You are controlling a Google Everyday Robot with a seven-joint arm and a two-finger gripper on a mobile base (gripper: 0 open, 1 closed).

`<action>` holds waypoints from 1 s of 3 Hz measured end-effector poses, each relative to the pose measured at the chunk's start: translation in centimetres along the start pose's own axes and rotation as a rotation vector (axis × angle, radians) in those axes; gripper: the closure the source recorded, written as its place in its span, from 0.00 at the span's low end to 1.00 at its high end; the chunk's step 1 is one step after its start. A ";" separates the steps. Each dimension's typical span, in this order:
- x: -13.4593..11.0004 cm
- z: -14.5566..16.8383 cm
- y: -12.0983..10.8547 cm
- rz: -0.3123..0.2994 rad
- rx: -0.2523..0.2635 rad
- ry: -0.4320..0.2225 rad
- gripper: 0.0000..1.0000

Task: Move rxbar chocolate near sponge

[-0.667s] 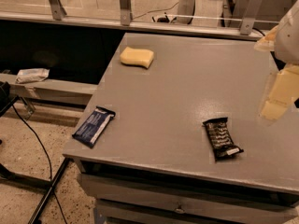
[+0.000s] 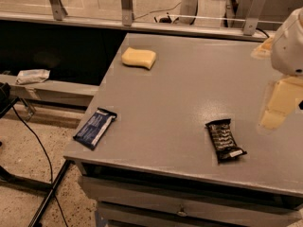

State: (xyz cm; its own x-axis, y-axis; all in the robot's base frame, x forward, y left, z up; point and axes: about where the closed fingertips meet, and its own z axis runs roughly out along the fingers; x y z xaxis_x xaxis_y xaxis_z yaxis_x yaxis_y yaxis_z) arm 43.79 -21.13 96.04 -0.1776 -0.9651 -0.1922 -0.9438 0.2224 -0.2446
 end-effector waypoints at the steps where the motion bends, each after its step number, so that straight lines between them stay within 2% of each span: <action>1: -0.5 4.2 1.3 -0.103 -0.051 0.043 0.00; 3: 1.0 9.0 2.2 -0.228 -0.108 0.101 0.00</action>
Offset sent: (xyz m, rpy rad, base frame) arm 0.0023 0.0164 -0.1080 -0.1579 0.1257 0.2387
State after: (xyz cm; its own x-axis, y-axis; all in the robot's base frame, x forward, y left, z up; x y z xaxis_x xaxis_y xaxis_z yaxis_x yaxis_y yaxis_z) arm 44.02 -20.35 86.72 0.0207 -0.9987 -0.0468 -0.9858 -0.0126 -0.1673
